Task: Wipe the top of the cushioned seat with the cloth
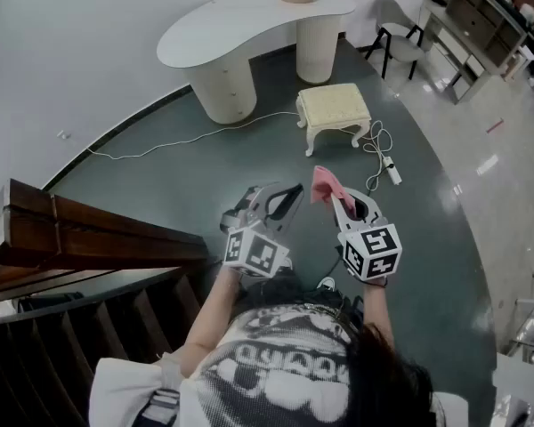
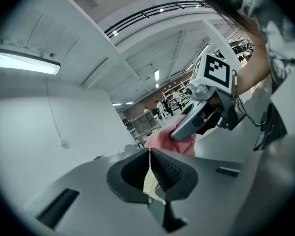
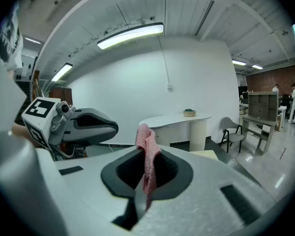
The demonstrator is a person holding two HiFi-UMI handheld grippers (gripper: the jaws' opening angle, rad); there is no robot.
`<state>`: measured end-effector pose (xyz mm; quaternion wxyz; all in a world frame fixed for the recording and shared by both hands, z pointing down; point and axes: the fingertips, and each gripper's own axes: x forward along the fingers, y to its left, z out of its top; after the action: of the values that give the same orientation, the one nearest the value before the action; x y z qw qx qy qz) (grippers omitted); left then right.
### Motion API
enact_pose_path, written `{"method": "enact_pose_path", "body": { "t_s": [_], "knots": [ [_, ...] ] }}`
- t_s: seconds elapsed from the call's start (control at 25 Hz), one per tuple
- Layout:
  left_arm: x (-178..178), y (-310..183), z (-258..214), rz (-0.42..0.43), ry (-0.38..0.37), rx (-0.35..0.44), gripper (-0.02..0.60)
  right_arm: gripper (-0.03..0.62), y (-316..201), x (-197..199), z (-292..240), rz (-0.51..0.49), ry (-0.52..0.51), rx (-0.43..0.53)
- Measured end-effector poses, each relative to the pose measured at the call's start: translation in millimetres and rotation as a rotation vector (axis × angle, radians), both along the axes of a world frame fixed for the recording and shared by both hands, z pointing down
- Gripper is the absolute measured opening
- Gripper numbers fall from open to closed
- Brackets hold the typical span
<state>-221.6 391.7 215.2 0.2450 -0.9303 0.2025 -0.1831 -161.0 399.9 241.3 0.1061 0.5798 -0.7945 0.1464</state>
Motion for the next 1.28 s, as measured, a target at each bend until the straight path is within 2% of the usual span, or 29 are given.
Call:
{"method": "enact_pose_path", "body": {
  "t_s": [0.36, 0.72, 1.08, 1.28],
  "knots": [
    [-14, -24, 8, 0.007, 0.008, 0.000, 0.011, 0.011, -22, -12, 5, 0.031, -0.044, -0.005],
    [-28, -27, 14, 0.059, 0.002, -0.013, 0.011, 0.011, -26, -29, 18, 0.068, -0.046, -0.020],
    [-16, -32, 16, 0.086, 0.015, -0.032, 0.011, 0.011, -30, -14, 23, 0.099, -0.034, -0.045],
    [-7, -52, 19, 0.078, 0.020, -0.035, 0.011, 0.011, -47, -6, 29, 0.092, -0.048, -0.060]
  ]
}}
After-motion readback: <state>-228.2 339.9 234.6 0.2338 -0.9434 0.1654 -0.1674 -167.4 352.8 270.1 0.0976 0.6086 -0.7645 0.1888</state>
